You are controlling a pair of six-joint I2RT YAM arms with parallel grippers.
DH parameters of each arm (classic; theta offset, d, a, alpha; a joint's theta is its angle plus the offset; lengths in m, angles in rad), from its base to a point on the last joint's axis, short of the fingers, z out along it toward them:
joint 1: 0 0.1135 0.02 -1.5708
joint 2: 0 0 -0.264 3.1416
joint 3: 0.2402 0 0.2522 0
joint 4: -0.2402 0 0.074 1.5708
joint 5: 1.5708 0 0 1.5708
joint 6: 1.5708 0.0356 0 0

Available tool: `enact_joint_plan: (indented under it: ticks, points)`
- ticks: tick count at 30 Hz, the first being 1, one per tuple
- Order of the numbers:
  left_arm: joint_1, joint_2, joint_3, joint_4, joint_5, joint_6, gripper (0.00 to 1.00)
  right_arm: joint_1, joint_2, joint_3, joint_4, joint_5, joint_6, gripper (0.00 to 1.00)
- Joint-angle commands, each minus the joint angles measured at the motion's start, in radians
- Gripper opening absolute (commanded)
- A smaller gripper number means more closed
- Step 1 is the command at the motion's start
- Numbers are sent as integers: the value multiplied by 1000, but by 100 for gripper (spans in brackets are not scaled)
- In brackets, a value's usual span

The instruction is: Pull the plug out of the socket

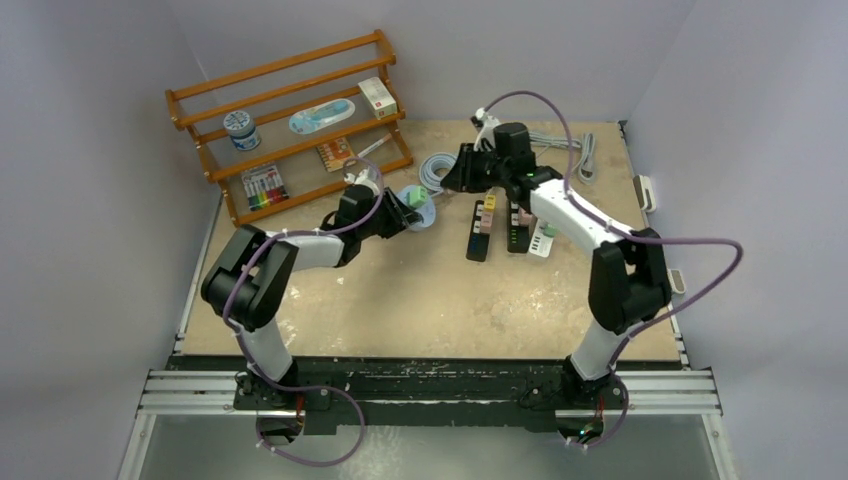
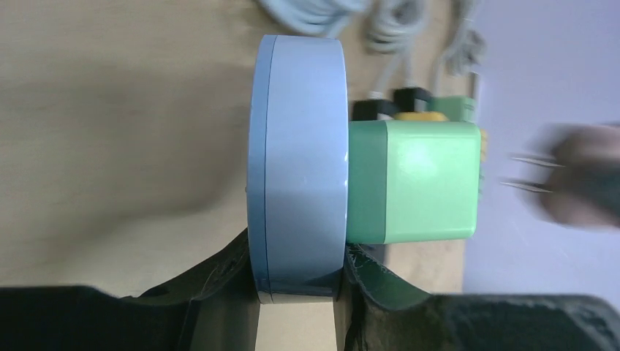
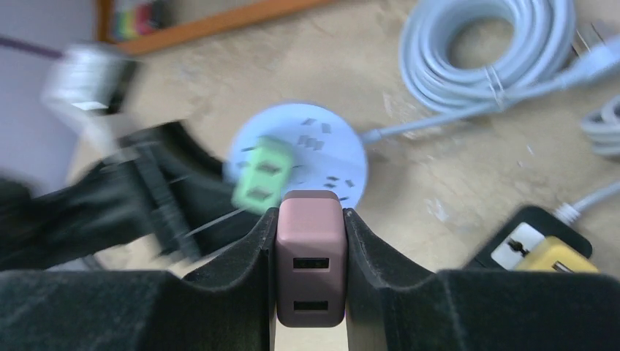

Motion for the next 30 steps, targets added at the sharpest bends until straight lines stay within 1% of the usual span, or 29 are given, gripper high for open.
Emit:
enact_joint_plan:
  ticks: [1, 3, 4, 7, 10, 13, 17, 23, 24, 25, 27, 29, 30]
  points:
    - [51, 35, 40, -57, -110, 26, 0, -16, -125, -46, 190, -314, 33, 0]
    - [59, 39, 50, -71, -112, 39, 0, -26, -130, -101, 289, -486, 80, 0]
    - [62, 39, 57, -79, -112, 50, 0, -26, -126, -96, 272, -498, 68, 0]
    - [70, 29, 62, -101, -115, 86, 0, -12, -112, -80, 122, -352, -38, 0]
    - [77, 16, 65, -123, -118, 113, 0, -12, -103, -140, 91, -272, -73, 0]
    - [85, 3, 64, -141, -121, 129, 0, 0, -92, -228, 118, -292, -87, 0]
    - [95, -4, 69, -162, -118, 148, 0, 61, -69, -310, 128, -278, -106, 0]
    - [102, -3, 73, -175, -113, 159, 0, 95, -12, -353, 245, -331, -51, 0]
    - [102, -2, 74, -174, -109, 157, 0, 95, 3, -348, 253, -335, -48, 1]
    - [103, -2, 72, -175, -108, 157, 0, 95, 18, -342, 255, -337, -49, 7]
    - [102, -3, 70, -177, -106, 155, 0, 97, 47, -319, 241, -337, -61, 23]
    - [103, -6, 67, -180, -108, 158, 0, 98, 65, -292, 209, -315, -85, 45]
    - [103, -7, 67, -182, -111, 159, 0, 98, 65, -279, 193, -294, -97, 52]
